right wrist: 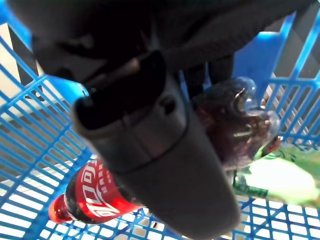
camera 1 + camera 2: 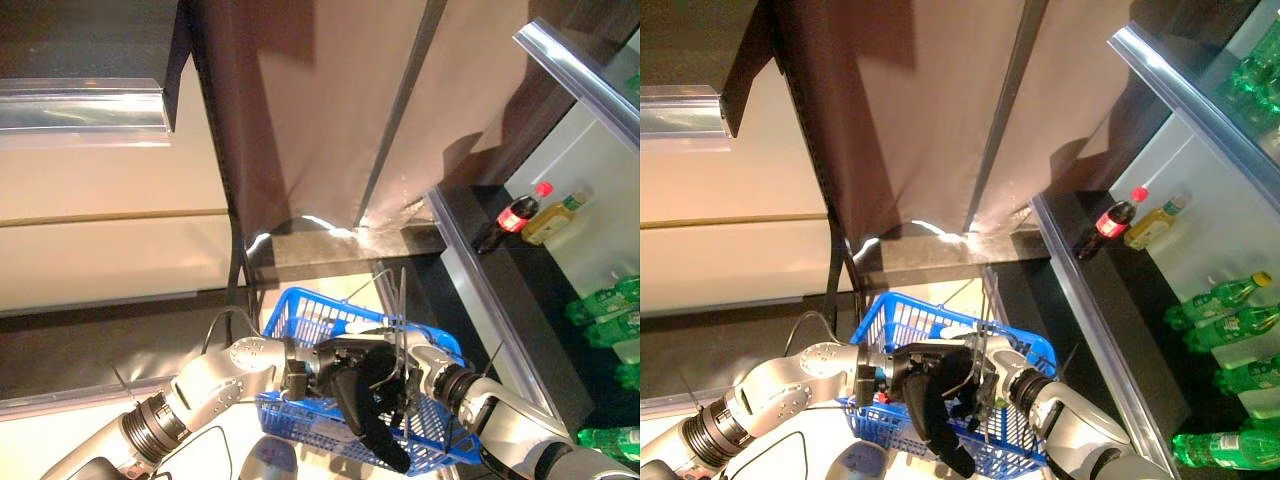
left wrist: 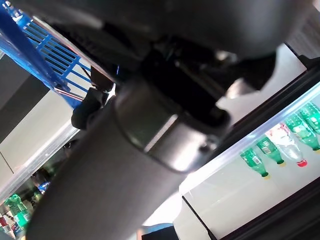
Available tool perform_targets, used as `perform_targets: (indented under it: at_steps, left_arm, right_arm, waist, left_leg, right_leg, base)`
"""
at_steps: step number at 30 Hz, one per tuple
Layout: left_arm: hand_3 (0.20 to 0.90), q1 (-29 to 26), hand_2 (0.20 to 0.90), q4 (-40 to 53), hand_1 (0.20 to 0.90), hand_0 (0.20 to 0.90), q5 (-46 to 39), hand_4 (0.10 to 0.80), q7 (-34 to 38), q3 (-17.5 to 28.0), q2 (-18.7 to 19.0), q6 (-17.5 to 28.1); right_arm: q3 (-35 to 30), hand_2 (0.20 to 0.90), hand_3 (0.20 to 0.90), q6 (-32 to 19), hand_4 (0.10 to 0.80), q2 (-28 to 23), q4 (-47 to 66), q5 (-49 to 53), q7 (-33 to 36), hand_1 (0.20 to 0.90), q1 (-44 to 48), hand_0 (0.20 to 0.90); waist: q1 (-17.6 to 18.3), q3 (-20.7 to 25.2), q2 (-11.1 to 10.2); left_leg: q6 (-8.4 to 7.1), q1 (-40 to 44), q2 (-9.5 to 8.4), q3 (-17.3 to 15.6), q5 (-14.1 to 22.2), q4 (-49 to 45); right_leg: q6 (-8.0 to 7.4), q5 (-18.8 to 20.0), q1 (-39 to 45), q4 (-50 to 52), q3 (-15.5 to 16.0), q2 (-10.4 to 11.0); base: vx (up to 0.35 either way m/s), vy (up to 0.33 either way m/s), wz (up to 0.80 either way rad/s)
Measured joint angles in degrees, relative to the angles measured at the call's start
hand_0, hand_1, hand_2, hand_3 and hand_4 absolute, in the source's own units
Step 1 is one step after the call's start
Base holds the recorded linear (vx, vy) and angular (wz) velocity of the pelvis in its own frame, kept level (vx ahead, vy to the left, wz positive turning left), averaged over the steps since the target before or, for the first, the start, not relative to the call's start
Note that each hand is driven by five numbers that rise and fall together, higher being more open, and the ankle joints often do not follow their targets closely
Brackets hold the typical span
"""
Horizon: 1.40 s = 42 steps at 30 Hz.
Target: Pick up the drink and place into the basket.
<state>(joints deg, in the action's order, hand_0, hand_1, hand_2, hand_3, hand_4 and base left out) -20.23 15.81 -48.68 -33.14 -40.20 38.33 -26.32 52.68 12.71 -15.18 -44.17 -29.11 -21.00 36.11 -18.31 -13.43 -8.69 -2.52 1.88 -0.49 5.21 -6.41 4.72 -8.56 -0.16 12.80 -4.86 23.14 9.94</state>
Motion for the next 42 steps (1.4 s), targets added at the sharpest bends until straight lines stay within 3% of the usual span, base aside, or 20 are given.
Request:
perform_targets:
  at_steps: [14,17,22,36,42]
  left_arm:
    - [0.2,0.99,0.3,0.0,0.3,0.3,0.68,0.1,2.88,1.83,-0.26,0.49]
    - [0.2,3.2,0.3,0.0,0.3,0.3,1.5,0.1,3.97,4.42,-1.05,0.51]
    - [0.2,5.52,0.3,-0.06,0.3,0.3,2.13,0.1,5.39,6.03,-1.39,0.53]
    - [0.2,9.14,0.3,-0.1,0.3,0.3,4.88,0.1,11.55,10.45,-1.45,0.93]
    - [0.2,9.72,0.3,-1.17,0.3,0.3,4.93,0.1,14.35,12.86,-1.47,2.42]
  right_arm:
    - [-4.93,0.9,0.9,5.1,0.8,-2.72,7.58,9.32,0.23,0.9,-2.66,0.9]
    - [-7.02,0.9,0.9,5.95,0.8,-3.21,9.89,9.59,0.92,0.9,-3.45,0.9]
    - [-8.85,0.9,0.9,6.56,0.8,-4.24,12.33,10.96,1.22,0.9,-3.67,0.9]
    - [-11.7,0.9,0.9,6.81,0.8,-9.32,20.94,15.82,4.06,0.9,-5.78,0.9]
    - [-16.15,0.9,0.9,6.5,0.8,-10.42,24.19,18.39,6.1,0.9,-8.69,0.9]
  waist:
    - [1.48,0.0,0.0]
    - [2.21,0.0,0.0]
    - [2.44,0.0,-0.01]
    - [3.04,-0.01,-0.01]
    - [3.29,-0.02,0.0]
  left_leg:
    - [0.01,0.13,0.11,-0.32,0.01,0.0]
    - [0.01,0.19,0.33,-0.55,0.01,0.0]
    - [0.02,0.64,0.62,-3.01,0.06,0.01]
    - [-0.08,0.91,1.43,-4.66,0.2,0.01]
    - [-0.11,0.91,1.8,-5.1,0.22,0.02]
  right_leg:
    - [0.01,0.01,-0.03,0.0,-0.25,-0.01]
    - [0.03,0.04,-0.09,0.0,-0.43,0.0]
    - [0.12,0.12,-0.06,0.0,-1.35,-0.08]
    - [0.53,0.44,-0.73,-0.01,-3.13,-0.57]
    - [0.63,0.51,-1.03,-0.01,-3.51,-0.64]
  base:
    - [0.0,0.0,0.0]
    - [-0.027,-0.003,-0.03]
    - [-0.022,0.004,-0.08]
    - [-0.019,0.008,-0.07]
    - [-0.012,0.008,-0.02]
